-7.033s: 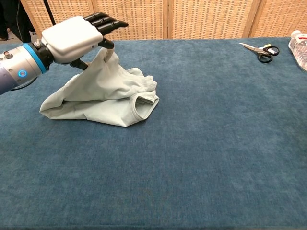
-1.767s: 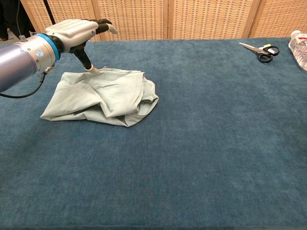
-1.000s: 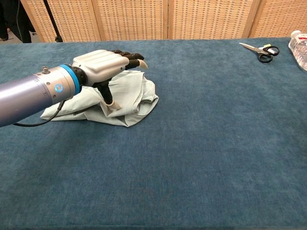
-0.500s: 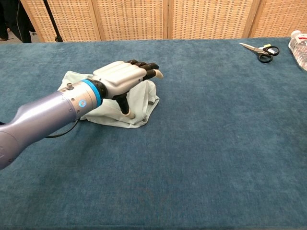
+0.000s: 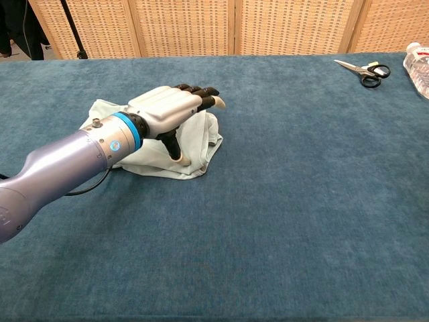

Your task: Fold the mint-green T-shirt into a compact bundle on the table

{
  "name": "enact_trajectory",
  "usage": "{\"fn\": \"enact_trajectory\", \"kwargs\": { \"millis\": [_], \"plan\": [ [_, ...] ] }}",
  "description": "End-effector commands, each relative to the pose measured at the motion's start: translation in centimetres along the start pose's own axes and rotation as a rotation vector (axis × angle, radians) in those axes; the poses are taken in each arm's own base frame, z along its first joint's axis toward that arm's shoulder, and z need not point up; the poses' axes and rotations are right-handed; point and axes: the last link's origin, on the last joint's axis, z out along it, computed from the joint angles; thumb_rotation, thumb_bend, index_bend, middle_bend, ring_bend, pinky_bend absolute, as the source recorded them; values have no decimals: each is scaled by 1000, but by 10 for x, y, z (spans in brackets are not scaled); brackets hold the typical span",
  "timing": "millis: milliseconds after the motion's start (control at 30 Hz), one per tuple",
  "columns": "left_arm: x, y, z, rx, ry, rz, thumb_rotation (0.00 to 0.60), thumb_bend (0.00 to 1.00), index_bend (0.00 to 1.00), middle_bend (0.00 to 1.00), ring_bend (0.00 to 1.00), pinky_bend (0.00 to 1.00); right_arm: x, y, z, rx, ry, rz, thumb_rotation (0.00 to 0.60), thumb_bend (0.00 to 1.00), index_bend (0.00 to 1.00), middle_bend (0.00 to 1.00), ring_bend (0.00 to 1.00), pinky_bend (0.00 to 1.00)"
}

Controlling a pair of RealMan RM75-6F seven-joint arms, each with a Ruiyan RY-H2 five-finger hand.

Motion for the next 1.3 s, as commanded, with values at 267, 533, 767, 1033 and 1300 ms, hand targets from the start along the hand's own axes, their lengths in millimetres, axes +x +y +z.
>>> {"fn": "enact_trajectory", "kwargs": {
  "millis": [267, 533, 767, 1033, 1300],
  "plan": [
    [20, -21, -4, 23, 68, -47, 600, 0, 0, 0, 0, 0, -1, -1, 0, 1, -4, -2, 600, 53, 0, 0, 0, 0],
    [36, -46, -16, 60, 105, -114, 600, 0, 0, 0, 0, 0, -1, -1, -1, 1, -4, -5, 600, 53, 0, 0, 0, 0],
    [28, -88, -49, 151, 81, -164, 600, 0, 0, 0, 0, 0, 0, -2, -2, 3, 0, -1, 600, 53, 0, 0, 0, 0],
    [20, -137, -108, 286, 78, -243, 600, 0, 0, 0, 0, 0, 3, -6, -5, 14, 7, 0, 600, 53, 0, 0, 0, 0],
    [33, -171, -180, 434, 123, -253, 600, 0, 0, 0, 0, 0, 5, -10, -8, 29, 8, 5, 600, 53, 0, 0, 0, 0]
  ]
}}
